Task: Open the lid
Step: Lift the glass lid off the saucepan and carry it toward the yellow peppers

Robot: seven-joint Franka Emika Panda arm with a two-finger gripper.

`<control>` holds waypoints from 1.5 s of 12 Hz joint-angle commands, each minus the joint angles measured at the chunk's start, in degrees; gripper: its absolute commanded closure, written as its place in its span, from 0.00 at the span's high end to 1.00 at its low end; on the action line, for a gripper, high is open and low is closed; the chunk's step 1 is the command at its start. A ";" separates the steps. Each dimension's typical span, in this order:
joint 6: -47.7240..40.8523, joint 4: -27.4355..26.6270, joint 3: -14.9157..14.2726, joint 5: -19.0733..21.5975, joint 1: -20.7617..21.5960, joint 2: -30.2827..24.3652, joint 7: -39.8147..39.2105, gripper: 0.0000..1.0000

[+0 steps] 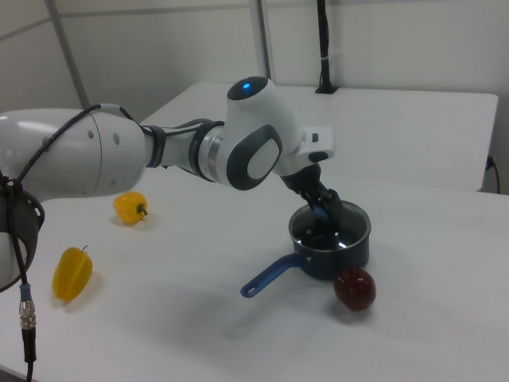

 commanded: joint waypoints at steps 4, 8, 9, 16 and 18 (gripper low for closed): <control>-4.37 -0.88 -0.42 -0.66 0.18 -6.89 1.79 0.31; -7.11 -2.98 -0.07 -2.67 7.81 -9.88 13.98 0.31; -7.03 -4.12 -0.07 -4.07 9.92 -10.67 17.23 0.31; -6.94 -9.84 0.02 -13.14 25.66 -7.80 35.71 0.31; -6.15 -9.67 0.02 -13.23 28.13 -4.54 35.72 0.31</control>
